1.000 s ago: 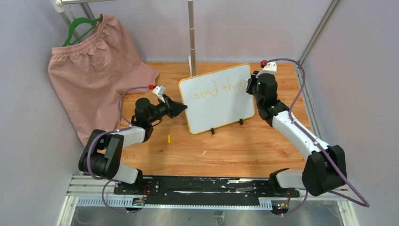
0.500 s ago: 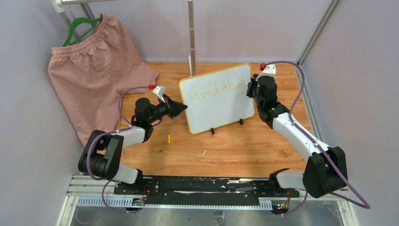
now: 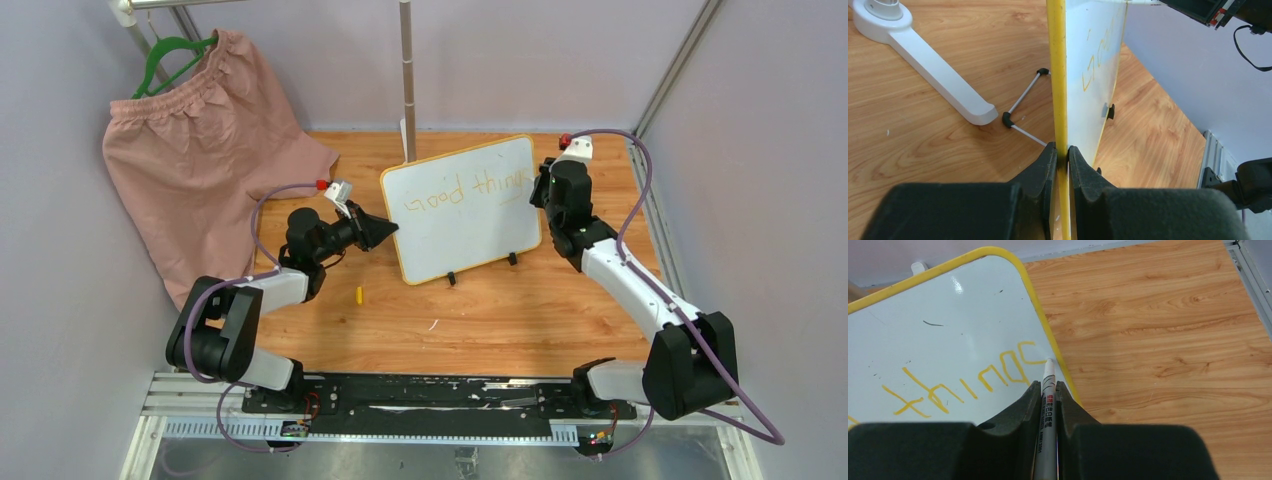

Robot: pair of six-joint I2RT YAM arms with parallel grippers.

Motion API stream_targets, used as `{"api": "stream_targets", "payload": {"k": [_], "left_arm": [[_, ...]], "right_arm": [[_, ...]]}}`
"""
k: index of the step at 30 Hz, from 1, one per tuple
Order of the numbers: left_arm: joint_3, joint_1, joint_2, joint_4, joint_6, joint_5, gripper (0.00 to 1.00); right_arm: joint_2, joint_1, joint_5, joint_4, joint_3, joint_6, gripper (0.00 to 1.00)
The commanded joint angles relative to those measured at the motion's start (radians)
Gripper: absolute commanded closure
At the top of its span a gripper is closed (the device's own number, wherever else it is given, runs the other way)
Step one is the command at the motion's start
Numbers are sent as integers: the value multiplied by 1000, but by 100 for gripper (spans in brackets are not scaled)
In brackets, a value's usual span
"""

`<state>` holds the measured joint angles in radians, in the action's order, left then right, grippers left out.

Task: Write a sentence on the whiteboard

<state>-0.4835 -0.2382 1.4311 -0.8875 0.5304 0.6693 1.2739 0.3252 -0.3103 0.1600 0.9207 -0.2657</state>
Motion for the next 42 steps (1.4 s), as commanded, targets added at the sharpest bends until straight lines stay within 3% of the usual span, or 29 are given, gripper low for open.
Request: {"api": "stream_targets", "payload": {"k": [1,25,32,42], "left_arm": [[-20,-10,-18,-14,-32,-2,100],[-20,-15,-19,-14,-32,-5,100],[-18,-15,-19,-14,-33,-5,100],[-18,-15,-24,-10,-35,-6,100]], "right_arm": [[-10,-13,-3,-7,-13,-2,100],[-31,35,116,-56,6,-9,100],[-126,35,48,-65,7,3,100],[-138,67,193,3,49,20,100]]}}
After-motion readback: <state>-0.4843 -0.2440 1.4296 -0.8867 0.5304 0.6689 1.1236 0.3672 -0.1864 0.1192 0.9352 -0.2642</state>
